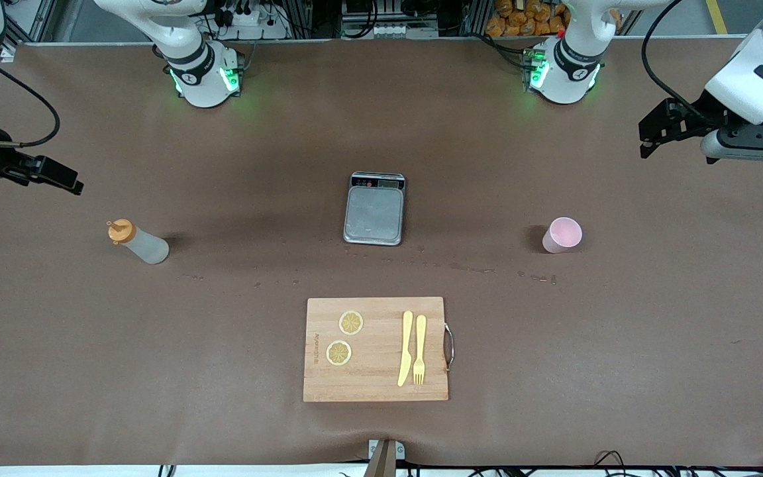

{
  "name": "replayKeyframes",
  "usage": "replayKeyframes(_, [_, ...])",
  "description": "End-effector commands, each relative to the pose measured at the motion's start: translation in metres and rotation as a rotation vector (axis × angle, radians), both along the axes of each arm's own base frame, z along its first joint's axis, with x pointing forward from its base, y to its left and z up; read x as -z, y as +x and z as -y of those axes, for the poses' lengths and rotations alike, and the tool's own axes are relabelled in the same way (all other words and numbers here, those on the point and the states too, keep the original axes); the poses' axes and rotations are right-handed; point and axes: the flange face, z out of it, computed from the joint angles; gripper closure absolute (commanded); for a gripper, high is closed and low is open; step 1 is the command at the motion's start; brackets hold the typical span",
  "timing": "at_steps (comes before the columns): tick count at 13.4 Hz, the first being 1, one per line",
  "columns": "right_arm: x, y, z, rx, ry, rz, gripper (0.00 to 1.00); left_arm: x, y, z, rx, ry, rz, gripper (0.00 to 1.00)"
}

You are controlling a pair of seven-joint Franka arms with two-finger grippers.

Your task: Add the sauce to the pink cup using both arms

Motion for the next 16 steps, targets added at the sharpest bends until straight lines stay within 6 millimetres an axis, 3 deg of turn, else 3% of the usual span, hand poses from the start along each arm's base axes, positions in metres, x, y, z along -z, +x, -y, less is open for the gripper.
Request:
replayKeyframes(1, [-0.004,-0.002,0.0,0.007,0.001,0.002,0.0,-0.003,-0.005,0.003,0.003,-0.011,-0.007,0.0])
replayKeyframes(8, [-0.005,-0.004,0.0,0.002,0.0,0.001,0.0,0.004,-0.001,0.004,0.009,-0.009,-0.021,0.0])
replayKeyframes(14, [0.001,-0.001,0.004,0.016,-0.002,-0.009,0.0,0.041,-0.005,0.02,0.033,0.009,-0.108,0.0])
replayKeyframes(16, [0.0,-0.001,0.018,0.049,0.002,-0.009,0.0,0.045,-0.006,0.02,0.033,0.011,-0.112,0.0])
